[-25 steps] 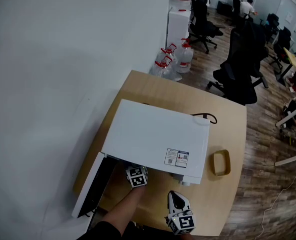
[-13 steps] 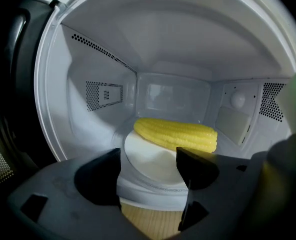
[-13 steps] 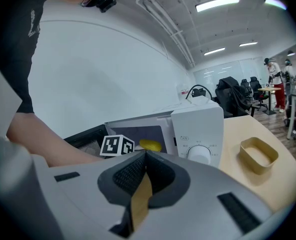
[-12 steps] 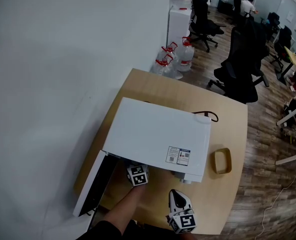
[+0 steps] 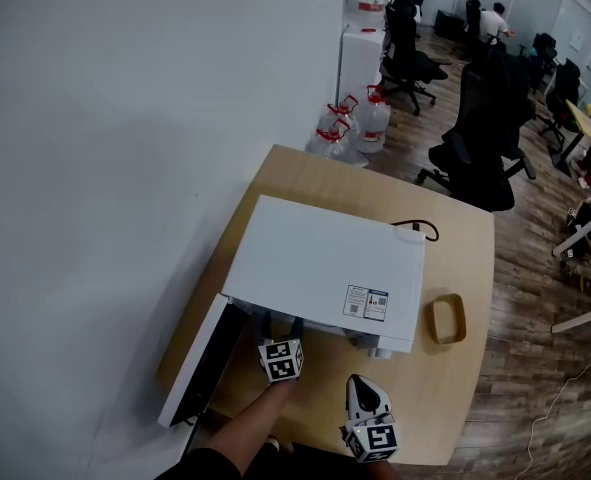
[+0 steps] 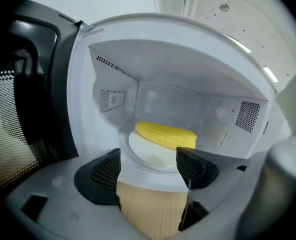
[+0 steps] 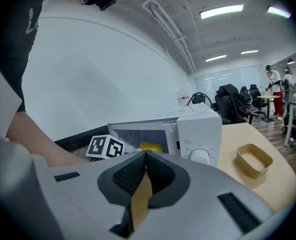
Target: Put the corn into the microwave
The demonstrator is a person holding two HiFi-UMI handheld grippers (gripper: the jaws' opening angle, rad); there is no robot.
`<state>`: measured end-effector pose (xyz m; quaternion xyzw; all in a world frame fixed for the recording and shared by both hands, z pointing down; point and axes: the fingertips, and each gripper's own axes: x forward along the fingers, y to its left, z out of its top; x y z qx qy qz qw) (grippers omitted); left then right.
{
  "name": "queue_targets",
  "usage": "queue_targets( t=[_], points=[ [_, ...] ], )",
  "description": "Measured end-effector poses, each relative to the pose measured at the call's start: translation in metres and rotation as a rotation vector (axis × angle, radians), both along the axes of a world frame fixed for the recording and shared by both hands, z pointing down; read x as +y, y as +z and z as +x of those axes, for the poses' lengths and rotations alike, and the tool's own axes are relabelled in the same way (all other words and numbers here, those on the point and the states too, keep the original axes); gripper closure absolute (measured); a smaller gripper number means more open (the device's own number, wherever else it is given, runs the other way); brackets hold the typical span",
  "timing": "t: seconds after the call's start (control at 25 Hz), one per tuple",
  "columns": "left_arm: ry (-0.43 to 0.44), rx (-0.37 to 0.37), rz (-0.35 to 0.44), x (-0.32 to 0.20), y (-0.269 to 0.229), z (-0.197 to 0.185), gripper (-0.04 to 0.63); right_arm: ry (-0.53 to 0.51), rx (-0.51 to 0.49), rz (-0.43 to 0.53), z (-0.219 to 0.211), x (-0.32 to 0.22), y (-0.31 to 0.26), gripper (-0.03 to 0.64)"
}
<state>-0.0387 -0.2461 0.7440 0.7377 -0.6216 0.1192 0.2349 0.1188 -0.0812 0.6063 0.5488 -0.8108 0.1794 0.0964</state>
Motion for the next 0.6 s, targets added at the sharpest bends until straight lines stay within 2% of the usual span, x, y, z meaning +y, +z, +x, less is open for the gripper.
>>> queue_targets(
  t=[0.2, 0.36, 0.6],
  points=[
    [0.046, -0.006, 0.032, 0.036, -0.017, -0.011, 0.276, 0.023, 0.004, 0.049, -0.009, 0.017, -0.013, 0.558],
    [0.105, -0.017, 0.059, 0.071, -0.036, -0.021, 0.276, 0.063, 0.024, 0.049, -0.016, 0.039, -0.016, 0.557],
    [0.107, 0.014, 0.059, 0.137, -0.082, -0.048, 0.278, 0.114, 0.033, 0.054, -0.03, 0.086, -0.027, 0.557]
  ],
)
